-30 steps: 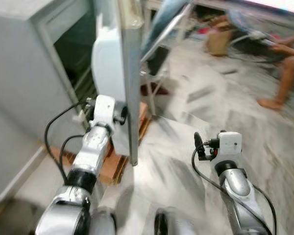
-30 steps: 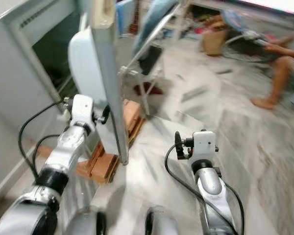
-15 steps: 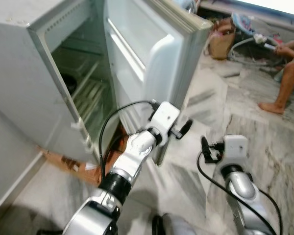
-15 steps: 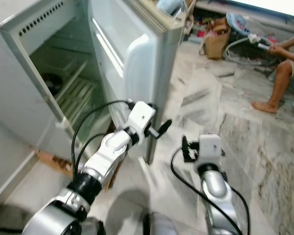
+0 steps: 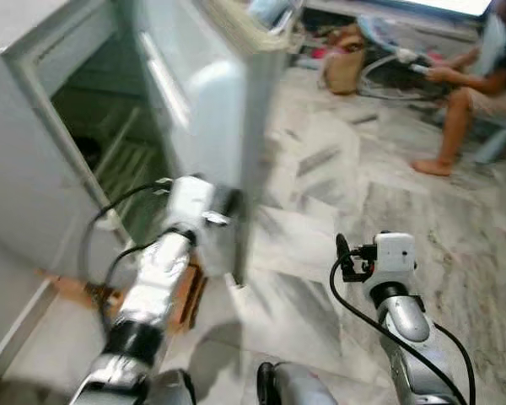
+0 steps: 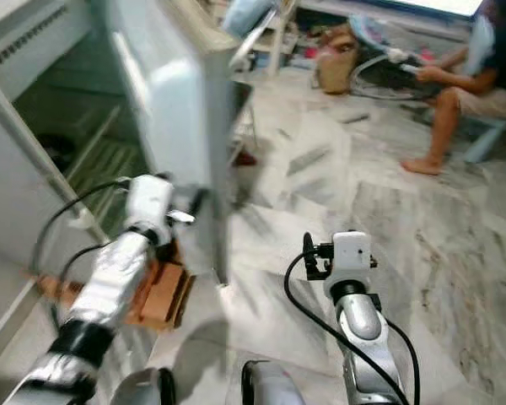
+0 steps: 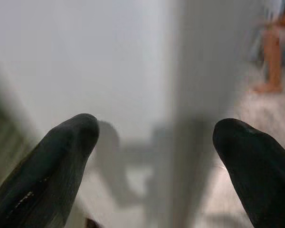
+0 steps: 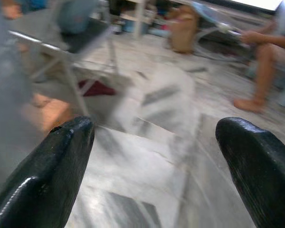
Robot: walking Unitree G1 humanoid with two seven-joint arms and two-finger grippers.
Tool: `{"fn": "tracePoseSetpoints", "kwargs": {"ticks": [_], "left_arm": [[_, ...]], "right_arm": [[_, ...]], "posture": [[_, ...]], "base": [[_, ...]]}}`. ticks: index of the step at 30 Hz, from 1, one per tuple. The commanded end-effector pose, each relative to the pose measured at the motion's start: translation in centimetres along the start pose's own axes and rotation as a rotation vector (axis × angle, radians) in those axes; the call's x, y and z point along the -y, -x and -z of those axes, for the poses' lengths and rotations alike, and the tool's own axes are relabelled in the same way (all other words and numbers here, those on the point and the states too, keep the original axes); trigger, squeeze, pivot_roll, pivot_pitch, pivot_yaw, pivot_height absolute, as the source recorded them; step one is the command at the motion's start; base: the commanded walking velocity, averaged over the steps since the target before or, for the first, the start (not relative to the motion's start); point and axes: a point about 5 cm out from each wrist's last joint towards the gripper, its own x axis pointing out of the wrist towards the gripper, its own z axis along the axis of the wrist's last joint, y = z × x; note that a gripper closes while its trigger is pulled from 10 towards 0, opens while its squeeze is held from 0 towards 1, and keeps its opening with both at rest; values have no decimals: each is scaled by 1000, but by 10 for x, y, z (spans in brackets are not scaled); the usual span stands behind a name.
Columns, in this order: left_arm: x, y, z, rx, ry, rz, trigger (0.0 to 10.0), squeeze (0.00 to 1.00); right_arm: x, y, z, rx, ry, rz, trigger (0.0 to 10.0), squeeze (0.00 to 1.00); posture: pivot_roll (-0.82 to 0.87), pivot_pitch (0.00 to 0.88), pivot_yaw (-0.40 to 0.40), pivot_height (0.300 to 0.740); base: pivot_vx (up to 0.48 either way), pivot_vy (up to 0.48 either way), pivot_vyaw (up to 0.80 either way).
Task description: Restocking fridge
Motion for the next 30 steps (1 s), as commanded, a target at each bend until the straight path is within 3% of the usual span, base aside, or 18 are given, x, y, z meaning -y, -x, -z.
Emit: {"fn": "tracePoseSetpoints", "kwargs": {"ticks": [1, 8, 19, 25, 30], "left_arm": [[15, -5, -6, 14, 11, 38, 10000, 0], [23, -18, -20, 33, 23, 55, 10000, 0], [6, -17, -15, 7, 25, -8, 10000, 0], [3, -6, -12, 16, 49, 16, 10000, 0], [2, 20, -5, 22, -31, 50, 10000, 0]], "right_arm": [[4, 0, 0, -4, 4, 6, 10000, 0], [2, -2, 0, -2, 2, 6, 10000, 0], [3, -1, 2, -7, -7, 18, 10000, 0], [3, -2, 2, -8, -7, 12, 10000, 0], [3, -1, 4, -18, -9, 1, 10000, 0]], "posture": [[28, 142, -75, 740], [20, 135, -70, 740], [25, 138, -61, 740], [29, 139, -63, 740], [29, 139, -57, 740]], "base": [[0, -424, -681], [196, -399, -218], [50, -44, 0], [0, 0, 0], [0, 0, 0]]}}
